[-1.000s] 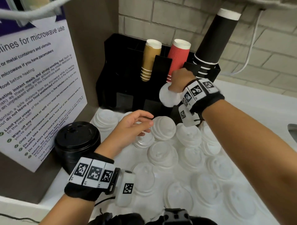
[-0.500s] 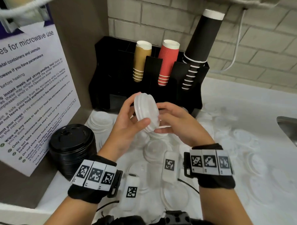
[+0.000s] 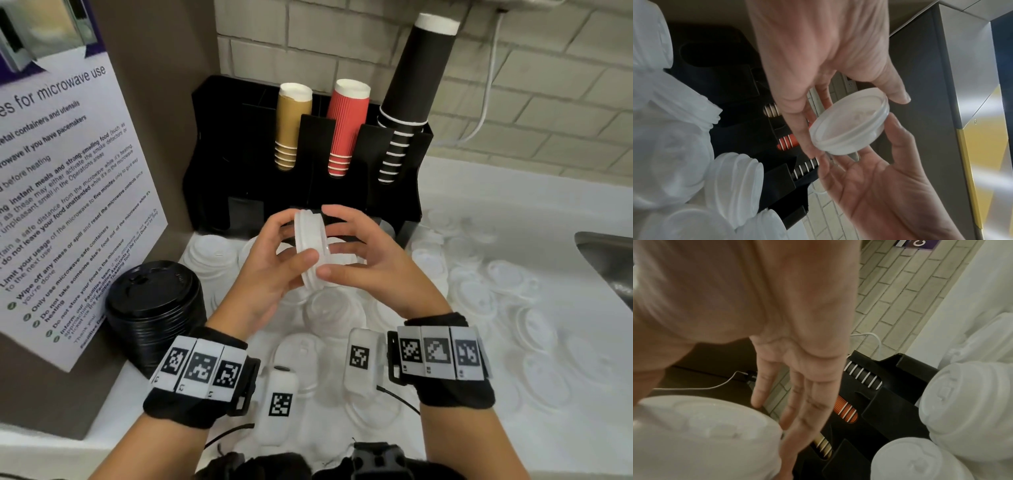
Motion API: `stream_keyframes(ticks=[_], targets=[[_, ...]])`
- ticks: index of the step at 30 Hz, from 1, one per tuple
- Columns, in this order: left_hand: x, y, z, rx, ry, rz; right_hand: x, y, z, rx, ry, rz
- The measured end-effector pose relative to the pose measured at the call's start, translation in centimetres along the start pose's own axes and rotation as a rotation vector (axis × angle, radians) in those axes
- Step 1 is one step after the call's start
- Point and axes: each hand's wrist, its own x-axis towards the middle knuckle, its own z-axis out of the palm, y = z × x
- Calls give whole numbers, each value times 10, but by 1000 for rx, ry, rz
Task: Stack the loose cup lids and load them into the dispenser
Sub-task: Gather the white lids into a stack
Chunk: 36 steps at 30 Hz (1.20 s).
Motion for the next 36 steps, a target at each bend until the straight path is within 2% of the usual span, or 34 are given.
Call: stream_keyframes(ticks=[6, 8, 10, 12, 15, 17, 19, 22, 25, 28, 33, 36], targets=[[-2, -4, -3, -65, 68, -46, 6, -4, 4, -42, -24, -67], [0, -4, -7, -119, 136, -19, 12, -8, 1, -42, -6, -37], [2, -2, -9, -152, 218, 33, 17, -14, -4, -177, -35, 13], [4, 3, -10, -164, 265, 74, 20, -15, -4, -516, -216, 3], [7, 11, -10, -152, 251, 90, 17, -5, 21, -983, -652, -60], [6, 15, -8, -139, 237, 88, 11, 7, 41, -1291, -844, -140], [5, 17, -8, -118, 222, 94, 4, 18, 55, -1495, -905, -235], [5, 18, -7, -92, 207, 102, -3, 30, 64, -1618, -898, -296], [5, 18, -8, -82, 218, 107, -6, 36, 67, -1637, -883, -320], [6, 18, -8, -83, 232, 116, -6, 32, 65, -1545, -855, -322], [6, 26, -7, 9, 290, 204, 6, 1, 43, -1140, -784, -278], [7, 34, -7, 101, 287, 300, 7, -7, 16, -941, -649, -239]])
